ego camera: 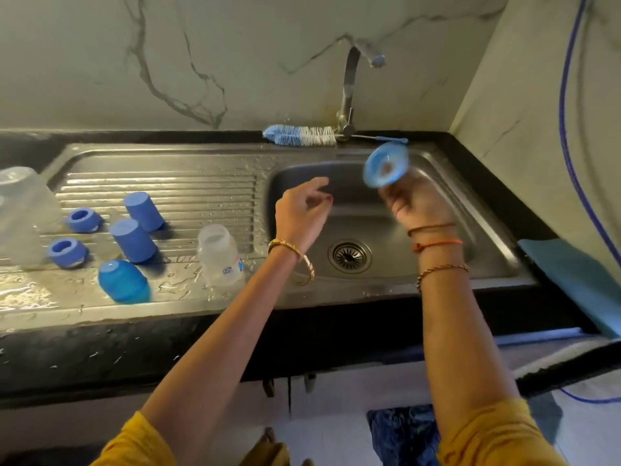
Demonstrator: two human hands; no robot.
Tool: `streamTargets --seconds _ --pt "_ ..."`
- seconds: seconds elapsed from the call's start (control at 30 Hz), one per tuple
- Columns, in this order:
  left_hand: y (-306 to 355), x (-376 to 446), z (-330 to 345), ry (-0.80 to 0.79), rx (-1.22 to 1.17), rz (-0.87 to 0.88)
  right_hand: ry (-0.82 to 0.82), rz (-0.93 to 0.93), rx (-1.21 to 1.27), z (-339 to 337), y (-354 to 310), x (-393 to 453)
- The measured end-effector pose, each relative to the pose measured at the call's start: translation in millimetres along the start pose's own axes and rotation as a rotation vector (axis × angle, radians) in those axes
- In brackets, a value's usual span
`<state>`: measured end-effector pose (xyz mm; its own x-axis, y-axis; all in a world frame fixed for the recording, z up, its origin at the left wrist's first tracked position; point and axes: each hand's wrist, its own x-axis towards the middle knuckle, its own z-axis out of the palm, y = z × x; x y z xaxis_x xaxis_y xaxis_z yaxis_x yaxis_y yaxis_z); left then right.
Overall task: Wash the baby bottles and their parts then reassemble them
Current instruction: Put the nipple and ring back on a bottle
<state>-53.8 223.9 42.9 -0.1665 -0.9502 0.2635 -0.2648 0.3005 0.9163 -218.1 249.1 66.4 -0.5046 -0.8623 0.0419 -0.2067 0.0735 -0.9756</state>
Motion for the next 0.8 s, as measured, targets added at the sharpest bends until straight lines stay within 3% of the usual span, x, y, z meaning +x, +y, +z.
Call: streamTargets --seconds 0.07,0.13,0.23,0.33,0.47,0.53,0.67,0.8 --pt "-3.6 -5.7 -3.3 0.016 0.097 0.062 0.020 0.014 -0.575 13.6 27.6 -1.9" --pt "-5.5 -11.2 -9.1 0.058 0.200 0.178 0.105 -0.126 -0.722 20.7 43.6 -11.4" --pt "-8.6 -16.3 -21.6 0.136 0.235 0.363 0.157 -0.219 -0.578 23.1 38.8 -22.5" --pt "-11.2 -16.1 -39.7 0.170 0.330 0.423 0.040 -0.303 -0.384 32.3 13.5 -34.6" --pt "-6.6 -12.6 -75.4 0.257 0.350 0.474 0.036 -0.424 -0.163 51.7 -30.5 -53.0" --pt "-9.4 -15.2 -96.4 0.242 0.257 0.393 0.014 -0.458 -0.090 67.0 -45.8 -62.7" --pt "-34.9 -30.1 -136.7 0.097 -0.060 -0.068 -0.101 -0.465 -0.133 112.3 -52.5 -77.6" --pt "-74.7 -40.2 -150.6 -0.064 -0.086 -0.288 -0.155 -0.458 -0.257 146.5 -49.4 -89.2"
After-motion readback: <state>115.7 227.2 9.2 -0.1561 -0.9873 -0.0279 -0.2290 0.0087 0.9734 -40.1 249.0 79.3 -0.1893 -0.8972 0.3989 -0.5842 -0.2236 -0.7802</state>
